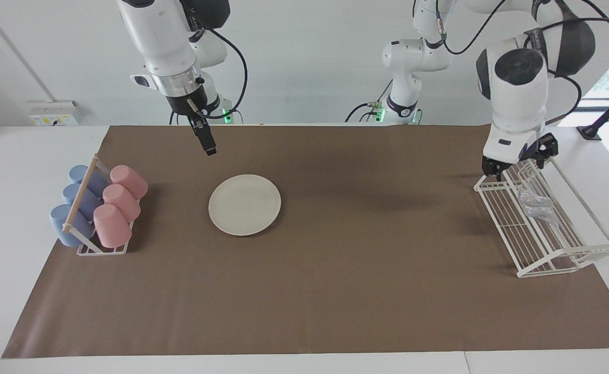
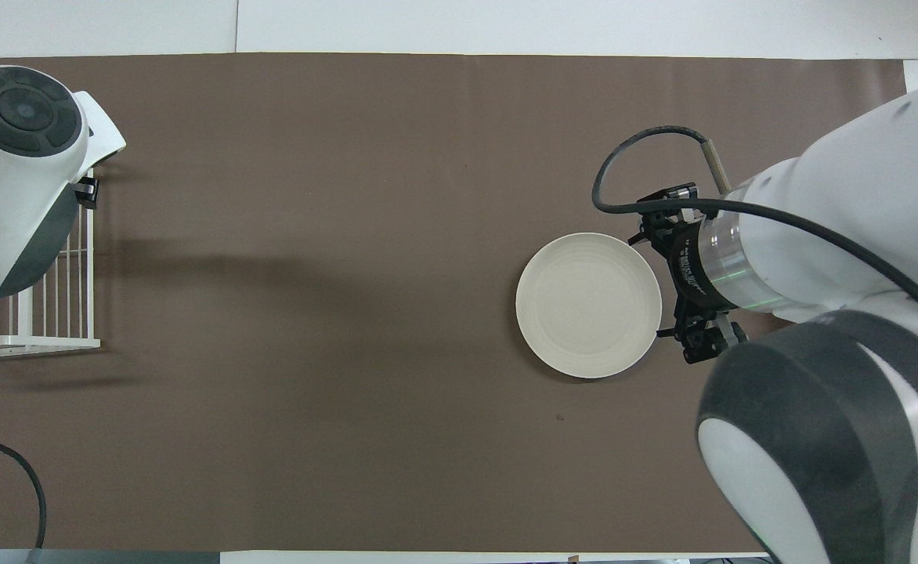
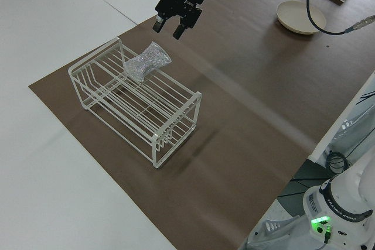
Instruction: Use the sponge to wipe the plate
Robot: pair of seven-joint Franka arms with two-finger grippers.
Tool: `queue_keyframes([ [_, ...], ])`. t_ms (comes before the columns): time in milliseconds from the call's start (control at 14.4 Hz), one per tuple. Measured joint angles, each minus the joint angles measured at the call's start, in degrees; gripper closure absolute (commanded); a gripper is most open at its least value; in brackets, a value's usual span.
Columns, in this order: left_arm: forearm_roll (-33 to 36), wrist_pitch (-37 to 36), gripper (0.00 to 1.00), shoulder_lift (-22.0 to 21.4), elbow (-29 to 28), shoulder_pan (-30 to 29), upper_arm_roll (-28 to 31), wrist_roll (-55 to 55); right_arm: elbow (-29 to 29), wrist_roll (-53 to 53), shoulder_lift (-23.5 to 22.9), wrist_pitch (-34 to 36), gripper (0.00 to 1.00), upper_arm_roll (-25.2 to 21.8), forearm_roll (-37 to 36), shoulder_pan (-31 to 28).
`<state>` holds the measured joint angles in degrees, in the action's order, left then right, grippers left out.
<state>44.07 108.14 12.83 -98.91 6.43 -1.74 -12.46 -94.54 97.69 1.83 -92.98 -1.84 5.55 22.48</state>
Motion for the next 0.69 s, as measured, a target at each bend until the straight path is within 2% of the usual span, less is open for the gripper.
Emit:
queue_keyframes([
  [277, 8.76, 0.83, 0.0, 4.02, 0.11, -0.04, 0.22, 0.0, 0.01, 5.04, 0.01, -0.38, 0.0, 0.43, 0.66, 2.49],
  [693, 9.62, -0.65, 0.02, 4.52, -0.42, -0.47, 0.41, -2.38, -0.13, 8.51, -0.81, -3.41, 0.0, 0.74, 1.23, 6.07],
])
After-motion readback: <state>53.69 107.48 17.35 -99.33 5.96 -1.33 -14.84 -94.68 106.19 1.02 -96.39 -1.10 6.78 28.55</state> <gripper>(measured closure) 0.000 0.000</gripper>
